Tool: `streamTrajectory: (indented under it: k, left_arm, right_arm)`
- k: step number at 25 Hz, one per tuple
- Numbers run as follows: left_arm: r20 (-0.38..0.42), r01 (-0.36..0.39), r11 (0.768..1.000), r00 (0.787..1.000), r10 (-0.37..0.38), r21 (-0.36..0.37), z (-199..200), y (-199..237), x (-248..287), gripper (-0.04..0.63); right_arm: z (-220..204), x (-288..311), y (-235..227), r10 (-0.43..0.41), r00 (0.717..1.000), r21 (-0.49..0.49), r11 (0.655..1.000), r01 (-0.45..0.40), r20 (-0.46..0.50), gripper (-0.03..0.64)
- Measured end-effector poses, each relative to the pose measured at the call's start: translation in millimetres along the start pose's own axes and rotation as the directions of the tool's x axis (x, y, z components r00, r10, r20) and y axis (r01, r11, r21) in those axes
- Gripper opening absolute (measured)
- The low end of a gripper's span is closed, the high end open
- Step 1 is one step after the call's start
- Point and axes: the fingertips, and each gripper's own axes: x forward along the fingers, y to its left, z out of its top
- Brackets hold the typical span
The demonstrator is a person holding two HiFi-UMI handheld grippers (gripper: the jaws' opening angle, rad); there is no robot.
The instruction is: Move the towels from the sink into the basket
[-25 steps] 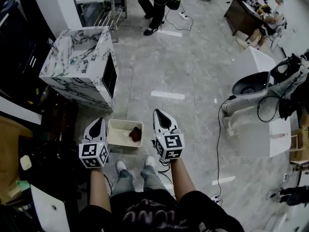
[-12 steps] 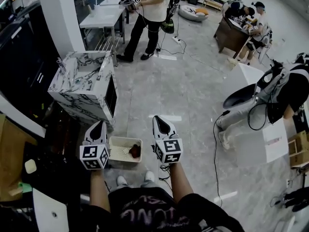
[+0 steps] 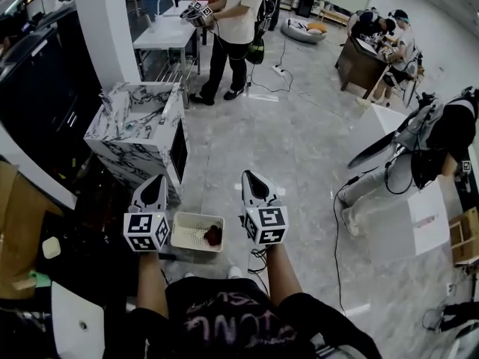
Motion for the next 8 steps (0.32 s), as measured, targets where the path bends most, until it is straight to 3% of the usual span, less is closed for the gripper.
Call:
streamTrajectory:
  k: [8]
  left_arm:
    - [0.034, -0.006, 1.000, 0.999, 0.005, 0.007, 38.0, 9.1, -5.4, 0.014]
  right_arm:
    - [37.8, 1.8, 0.1, 0.003, 0.999, -0.012, 1.000, -0.002, 0.038, 0.012]
